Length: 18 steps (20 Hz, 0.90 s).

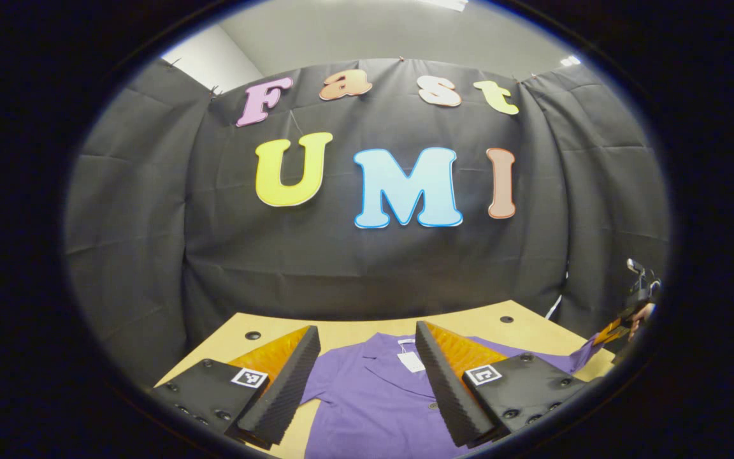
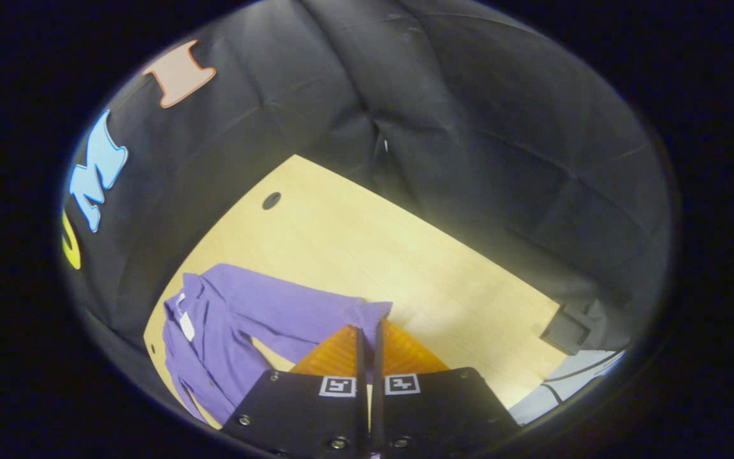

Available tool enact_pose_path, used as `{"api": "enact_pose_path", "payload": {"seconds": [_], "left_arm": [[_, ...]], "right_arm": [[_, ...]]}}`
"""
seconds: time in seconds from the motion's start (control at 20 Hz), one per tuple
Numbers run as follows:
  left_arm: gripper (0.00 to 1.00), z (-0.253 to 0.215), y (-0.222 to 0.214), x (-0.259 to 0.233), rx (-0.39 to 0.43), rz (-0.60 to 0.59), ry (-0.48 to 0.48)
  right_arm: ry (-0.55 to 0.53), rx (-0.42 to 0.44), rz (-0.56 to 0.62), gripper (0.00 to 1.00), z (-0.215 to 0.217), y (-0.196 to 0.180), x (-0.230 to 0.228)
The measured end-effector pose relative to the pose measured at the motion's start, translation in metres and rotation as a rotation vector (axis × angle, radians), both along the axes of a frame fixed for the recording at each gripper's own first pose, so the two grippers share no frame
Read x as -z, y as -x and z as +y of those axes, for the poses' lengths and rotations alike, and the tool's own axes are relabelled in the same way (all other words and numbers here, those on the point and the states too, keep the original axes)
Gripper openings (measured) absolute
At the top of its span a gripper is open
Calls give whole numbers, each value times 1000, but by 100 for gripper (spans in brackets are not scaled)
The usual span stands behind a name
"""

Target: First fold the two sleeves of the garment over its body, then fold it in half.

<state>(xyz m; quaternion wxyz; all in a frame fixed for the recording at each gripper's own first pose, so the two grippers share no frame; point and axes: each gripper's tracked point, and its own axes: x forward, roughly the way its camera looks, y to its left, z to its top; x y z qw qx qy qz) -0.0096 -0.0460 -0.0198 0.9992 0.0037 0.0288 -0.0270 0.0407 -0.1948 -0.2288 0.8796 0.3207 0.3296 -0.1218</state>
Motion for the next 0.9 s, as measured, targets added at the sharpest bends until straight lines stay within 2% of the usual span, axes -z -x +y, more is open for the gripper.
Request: {"api": "enact_pose_path", "payload": {"seconds": [0.5, 0.75, 0.9], "left_arm": [[96, 5, 0, -2, -8, -3, 0], [96, 9, 2, -3, -13, -5, 3], [96, 8, 1, -3, -11, -5, 3]], "right_arm": [[-14, -90, -129, 2, 47, -26, -64], [-95, -118, -196, 2, 72, -31, -92], [-102, -154, -247, 2, 85, -28, -114]]}}
